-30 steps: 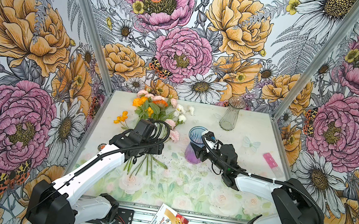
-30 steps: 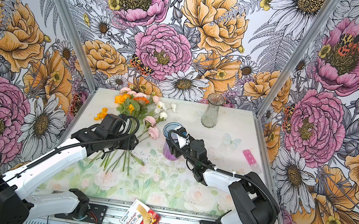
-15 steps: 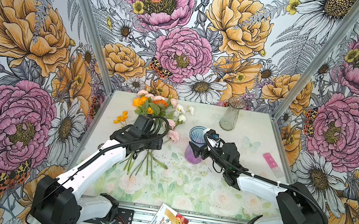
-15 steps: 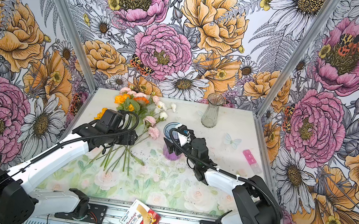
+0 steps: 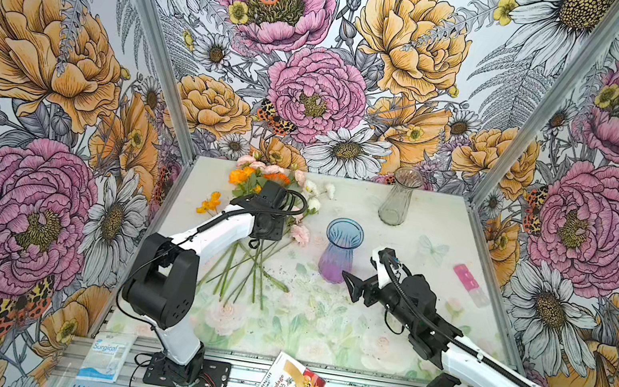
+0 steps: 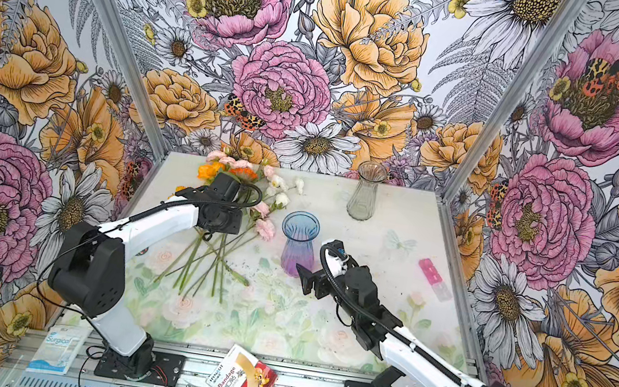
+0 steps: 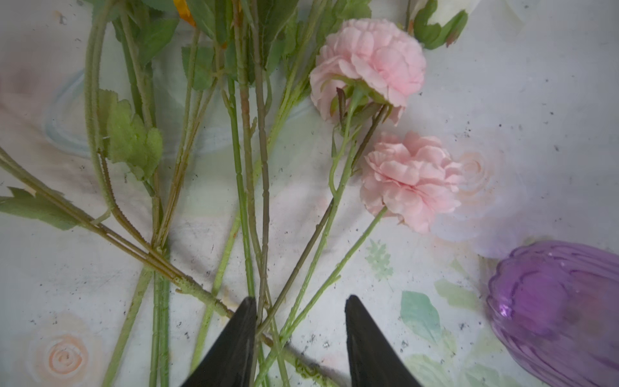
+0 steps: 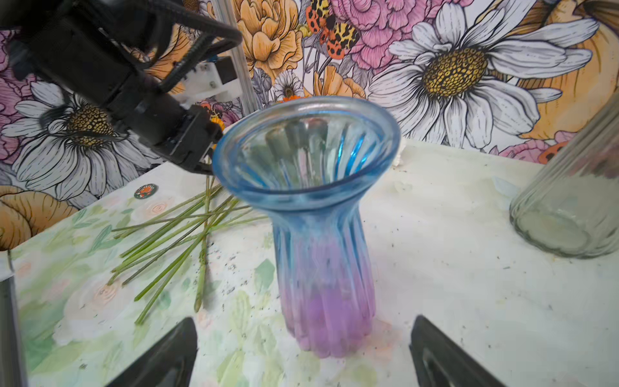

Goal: Arrange the flowers into the vase
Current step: 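Grasp an orange flower stem with the left gripper while the right withdraws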

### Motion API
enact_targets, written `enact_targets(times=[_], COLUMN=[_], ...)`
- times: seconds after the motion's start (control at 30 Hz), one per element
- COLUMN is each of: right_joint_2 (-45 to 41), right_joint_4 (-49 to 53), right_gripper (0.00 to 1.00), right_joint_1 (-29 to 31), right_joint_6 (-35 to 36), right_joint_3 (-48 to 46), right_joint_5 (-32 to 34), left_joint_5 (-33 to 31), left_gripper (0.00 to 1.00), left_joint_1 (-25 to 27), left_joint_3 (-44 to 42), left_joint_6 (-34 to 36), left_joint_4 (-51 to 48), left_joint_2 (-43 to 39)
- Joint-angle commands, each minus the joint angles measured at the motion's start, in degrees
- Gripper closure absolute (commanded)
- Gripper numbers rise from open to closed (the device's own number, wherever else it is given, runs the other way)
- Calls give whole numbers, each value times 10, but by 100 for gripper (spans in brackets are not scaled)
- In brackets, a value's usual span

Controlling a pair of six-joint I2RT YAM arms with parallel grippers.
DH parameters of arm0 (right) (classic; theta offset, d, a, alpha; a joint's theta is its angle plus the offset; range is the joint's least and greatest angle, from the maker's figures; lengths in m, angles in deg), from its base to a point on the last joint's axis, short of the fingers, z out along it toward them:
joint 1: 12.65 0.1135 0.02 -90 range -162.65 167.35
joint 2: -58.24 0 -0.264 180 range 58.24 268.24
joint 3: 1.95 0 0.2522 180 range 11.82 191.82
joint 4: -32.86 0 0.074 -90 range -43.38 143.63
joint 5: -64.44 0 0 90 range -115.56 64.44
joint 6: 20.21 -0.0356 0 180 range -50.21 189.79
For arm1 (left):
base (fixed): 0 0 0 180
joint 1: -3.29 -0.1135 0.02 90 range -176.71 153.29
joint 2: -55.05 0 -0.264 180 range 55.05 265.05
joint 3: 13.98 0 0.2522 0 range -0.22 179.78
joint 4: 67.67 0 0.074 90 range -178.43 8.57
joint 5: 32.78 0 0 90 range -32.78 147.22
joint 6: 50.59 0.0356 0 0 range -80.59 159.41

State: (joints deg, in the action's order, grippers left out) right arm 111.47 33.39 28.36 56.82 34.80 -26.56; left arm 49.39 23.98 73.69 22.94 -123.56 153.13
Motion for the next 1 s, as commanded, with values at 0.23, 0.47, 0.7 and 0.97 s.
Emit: enact_targets(times=[0.23, 0.47, 0.7, 0.97], right_joint_2=[-47, 24, 30, 3], right_joint_4=[140, 87, 83, 101], right_gripper=[0, 1, 1, 0], right_joint_1=[121, 170, 173, 173], right_joint_6=[-102, -75, -71, -62], right_joint_3=[56, 82, 80, 72], right_joint_5=[91, 109, 114, 135], left_joint_5=[-27, -33, -35, -31], left_gripper=[67, 70, 72, 74], left_joint_1=[-34, -42, -43, -43], left_joint_3=[103, 128, 140, 167], left_joint_6=[13, 19, 25, 26], left_joint_4=[-5, -8, -9, -15], left_joint_2=[123, 150, 163, 188])
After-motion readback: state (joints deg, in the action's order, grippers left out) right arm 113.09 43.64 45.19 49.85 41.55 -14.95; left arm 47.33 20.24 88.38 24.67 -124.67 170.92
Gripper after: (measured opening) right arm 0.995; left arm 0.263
